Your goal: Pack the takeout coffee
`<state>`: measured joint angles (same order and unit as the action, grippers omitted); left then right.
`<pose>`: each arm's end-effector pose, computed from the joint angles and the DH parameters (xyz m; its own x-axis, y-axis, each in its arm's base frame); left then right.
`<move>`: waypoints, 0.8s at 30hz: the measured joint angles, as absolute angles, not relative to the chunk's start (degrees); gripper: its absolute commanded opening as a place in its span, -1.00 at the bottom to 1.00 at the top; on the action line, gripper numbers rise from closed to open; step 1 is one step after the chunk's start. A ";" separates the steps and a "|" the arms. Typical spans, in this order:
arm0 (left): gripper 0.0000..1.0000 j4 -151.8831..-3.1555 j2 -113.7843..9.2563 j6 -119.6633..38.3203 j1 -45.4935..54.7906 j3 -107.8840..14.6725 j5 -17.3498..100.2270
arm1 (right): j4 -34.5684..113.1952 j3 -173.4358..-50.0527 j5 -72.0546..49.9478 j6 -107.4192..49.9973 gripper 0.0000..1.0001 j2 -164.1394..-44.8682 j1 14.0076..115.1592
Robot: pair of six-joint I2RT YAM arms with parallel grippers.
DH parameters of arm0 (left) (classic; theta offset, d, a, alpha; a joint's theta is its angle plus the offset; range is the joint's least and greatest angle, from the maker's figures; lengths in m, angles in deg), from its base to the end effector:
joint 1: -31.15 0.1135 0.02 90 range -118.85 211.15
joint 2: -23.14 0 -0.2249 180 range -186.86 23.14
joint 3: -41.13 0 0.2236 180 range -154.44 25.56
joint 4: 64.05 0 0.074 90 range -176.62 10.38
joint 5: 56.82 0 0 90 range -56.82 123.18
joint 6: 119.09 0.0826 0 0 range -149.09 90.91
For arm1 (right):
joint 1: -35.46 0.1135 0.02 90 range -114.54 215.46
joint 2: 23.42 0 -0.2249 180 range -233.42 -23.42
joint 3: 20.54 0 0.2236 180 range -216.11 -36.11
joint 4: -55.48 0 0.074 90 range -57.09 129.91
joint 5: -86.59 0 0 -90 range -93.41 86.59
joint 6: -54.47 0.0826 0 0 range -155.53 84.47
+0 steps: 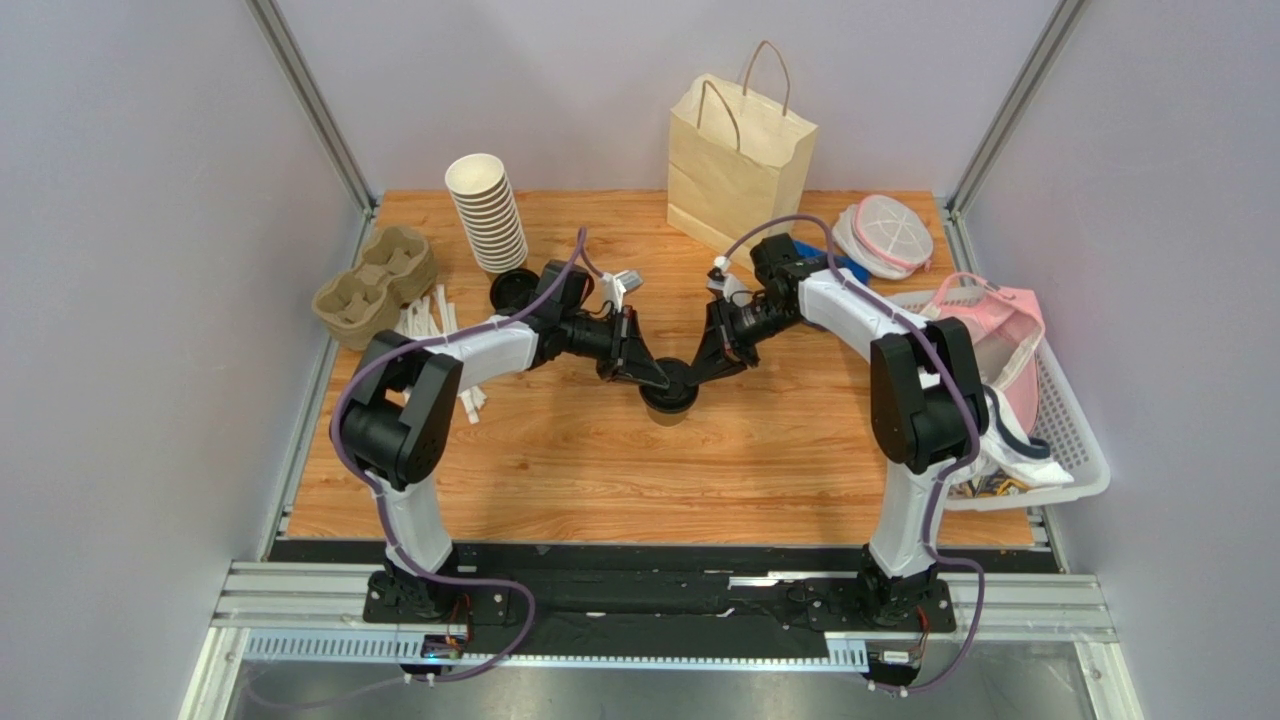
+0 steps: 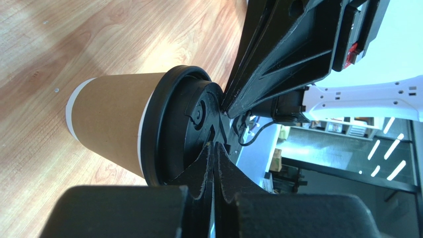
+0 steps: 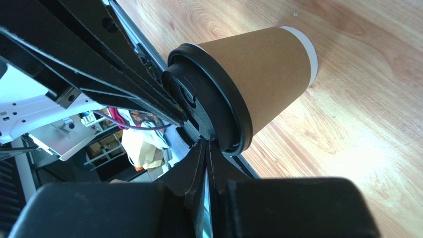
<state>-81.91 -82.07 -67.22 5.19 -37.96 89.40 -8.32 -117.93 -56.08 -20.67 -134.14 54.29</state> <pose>0.2991 -0.2220 0.1488 -0.9734 0.0921 -0.2097 0.2290 0.3750 -0.8983 0.3051 0.1734 0.1513 -0.9850 -0.1716 -0.0165 -0.1146 0.5802 0.8064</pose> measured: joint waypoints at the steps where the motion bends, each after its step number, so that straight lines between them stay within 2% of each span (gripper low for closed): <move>1: -1.00 -81.30 -82.24 -67.31 5.41 -37.59 89.91 | -8.38 -118.02 -56.27 -20.67 -0.84 -134.31 54.29; 24: -1.00 -69.67 -87.31 -71.59 8.06 -35.34 100.40 | -10.48 -120.58 -58.83 -20.43 -0.88 -137.57 54.50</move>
